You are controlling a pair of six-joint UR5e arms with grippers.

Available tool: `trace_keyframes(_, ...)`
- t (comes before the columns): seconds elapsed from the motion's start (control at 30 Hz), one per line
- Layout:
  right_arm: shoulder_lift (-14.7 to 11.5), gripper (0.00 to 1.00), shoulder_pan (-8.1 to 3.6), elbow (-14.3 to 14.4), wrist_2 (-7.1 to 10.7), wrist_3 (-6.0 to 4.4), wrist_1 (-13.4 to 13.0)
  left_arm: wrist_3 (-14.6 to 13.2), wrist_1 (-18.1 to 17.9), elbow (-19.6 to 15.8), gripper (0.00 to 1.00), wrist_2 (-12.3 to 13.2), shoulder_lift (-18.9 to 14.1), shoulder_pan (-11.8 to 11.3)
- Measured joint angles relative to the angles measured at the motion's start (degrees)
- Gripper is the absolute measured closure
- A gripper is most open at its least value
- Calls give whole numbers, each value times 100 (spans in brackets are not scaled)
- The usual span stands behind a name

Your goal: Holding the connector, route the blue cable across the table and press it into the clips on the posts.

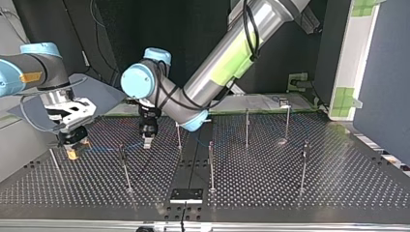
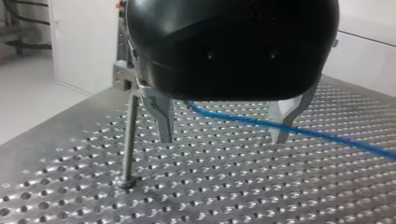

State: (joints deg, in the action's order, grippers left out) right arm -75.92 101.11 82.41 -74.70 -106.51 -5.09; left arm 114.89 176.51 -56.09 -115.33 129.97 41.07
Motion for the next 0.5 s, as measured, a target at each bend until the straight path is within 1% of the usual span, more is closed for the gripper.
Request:
trace_keyframes(0.1, 0, 100, 0, 0, 24, -2, -1, 0, 147, -106, 0, -112, -97, 79)
trace_keyframes(0.2, 1, 100, 1, 2, 47, 2, 3, 2, 168, -249, 0, -221, -235, 146)
trace_keyframes(0.37, 1, 100, 1, 3, 58, 2, 5, -1, -11, -490, 0, -267, -475, 250)
trace_keyframes(0.5, 1, 100, 1, 6, 59, 0, 7, -5, -239, -725, 0, -217, -708, 361)
